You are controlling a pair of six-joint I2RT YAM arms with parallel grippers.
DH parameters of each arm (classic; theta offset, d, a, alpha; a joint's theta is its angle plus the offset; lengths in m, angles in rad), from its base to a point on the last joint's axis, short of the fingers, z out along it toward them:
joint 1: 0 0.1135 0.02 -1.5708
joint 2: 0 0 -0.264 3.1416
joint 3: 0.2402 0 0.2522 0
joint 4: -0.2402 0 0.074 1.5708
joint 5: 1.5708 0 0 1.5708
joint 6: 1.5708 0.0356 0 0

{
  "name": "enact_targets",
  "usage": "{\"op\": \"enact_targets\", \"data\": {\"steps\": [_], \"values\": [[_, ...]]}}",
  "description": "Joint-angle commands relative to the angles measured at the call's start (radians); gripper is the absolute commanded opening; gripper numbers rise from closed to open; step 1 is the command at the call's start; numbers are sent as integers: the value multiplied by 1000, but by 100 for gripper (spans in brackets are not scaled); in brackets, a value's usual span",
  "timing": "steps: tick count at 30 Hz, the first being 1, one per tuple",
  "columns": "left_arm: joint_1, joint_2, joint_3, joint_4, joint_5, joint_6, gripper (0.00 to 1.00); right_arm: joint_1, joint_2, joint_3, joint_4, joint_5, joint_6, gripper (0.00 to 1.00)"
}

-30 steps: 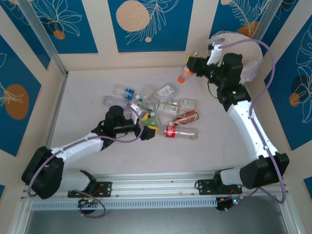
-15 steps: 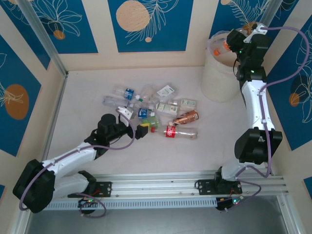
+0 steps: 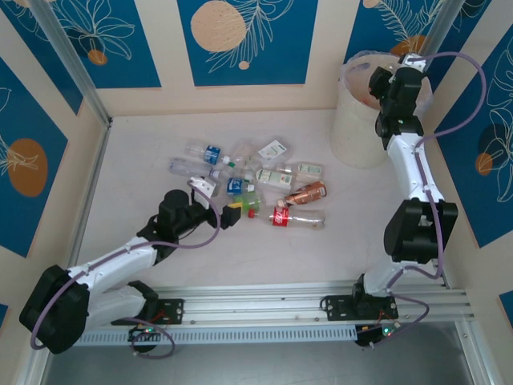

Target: Put the plastic bottles in the bin

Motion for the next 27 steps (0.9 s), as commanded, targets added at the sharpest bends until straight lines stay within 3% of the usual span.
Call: {"op": "enact_targets", "data": {"steps": [1, 6, 12, 20, 27], "values": [[12, 13, 1, 18, -20, 4, 100, -10, 59, 124, -188, 23, -44, 39], [13, 25, -2, 23, -29, -4, 100, -30, 156, 278, -440, 32, -24, 50], [14, 30, -5, 23, -67, -11, 100, -52, 274, 515, -722, 47, 54, 73], [16, 38, -12, 22, -101, -25, 100, -46, 247, 517, -725, 106, 89, 85], [26, 38, -21, 11, -202, -54, 100, -29, 179, 512, -688, 20, 77, 91]]}}
